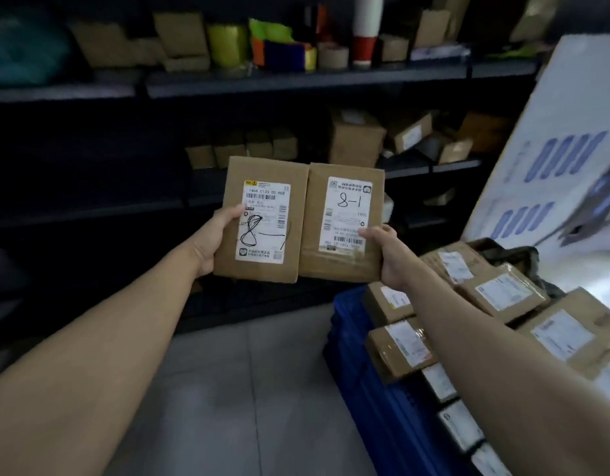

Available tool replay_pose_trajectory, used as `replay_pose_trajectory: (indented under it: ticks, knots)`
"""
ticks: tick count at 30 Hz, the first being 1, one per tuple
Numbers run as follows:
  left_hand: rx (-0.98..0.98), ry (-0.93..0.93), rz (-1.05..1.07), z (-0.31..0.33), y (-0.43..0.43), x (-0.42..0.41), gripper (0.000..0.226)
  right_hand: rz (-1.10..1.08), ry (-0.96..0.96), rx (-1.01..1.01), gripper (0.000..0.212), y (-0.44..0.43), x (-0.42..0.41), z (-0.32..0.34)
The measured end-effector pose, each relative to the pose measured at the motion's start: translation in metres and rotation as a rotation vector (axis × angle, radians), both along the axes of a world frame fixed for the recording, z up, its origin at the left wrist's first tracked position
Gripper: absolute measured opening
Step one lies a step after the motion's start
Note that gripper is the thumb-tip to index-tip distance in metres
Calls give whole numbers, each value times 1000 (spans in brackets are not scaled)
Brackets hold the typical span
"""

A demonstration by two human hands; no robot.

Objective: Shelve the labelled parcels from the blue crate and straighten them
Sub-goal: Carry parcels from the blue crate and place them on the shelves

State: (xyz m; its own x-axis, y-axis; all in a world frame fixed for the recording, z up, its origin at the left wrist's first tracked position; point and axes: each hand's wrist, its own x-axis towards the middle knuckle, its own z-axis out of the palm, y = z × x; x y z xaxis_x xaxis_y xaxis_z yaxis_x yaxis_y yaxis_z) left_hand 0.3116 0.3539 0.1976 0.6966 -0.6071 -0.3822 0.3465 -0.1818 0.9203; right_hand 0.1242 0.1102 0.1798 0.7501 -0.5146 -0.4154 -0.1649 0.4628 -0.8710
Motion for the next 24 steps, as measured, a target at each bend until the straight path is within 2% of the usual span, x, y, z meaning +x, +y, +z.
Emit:
replay_pose_trajectory:
  ticks: [6, 10, 13, 20, 24]
  knots:
    - [-56, 9, 347, 14, 162, 20, 37, 330, -49, -91, 43, 106, 113, 16]
    - [-98, 0, 581, 19, 269, 20, 29, 603, -112, -129, 74, 198, 179, 25]
    - [-108, -16, 703, 21, 345, 15, 28, 767, -147, -132, 83, 268, 220, 30]
    - [-157, 2, 1093, 22, 481, -19, 25, 1095, -158, -39, 77, 428, 288, 37]
    - [-149, -17, 1242, 25, 538, -63, 29, 1306, -201, -22, 74, 518, 314, 47]
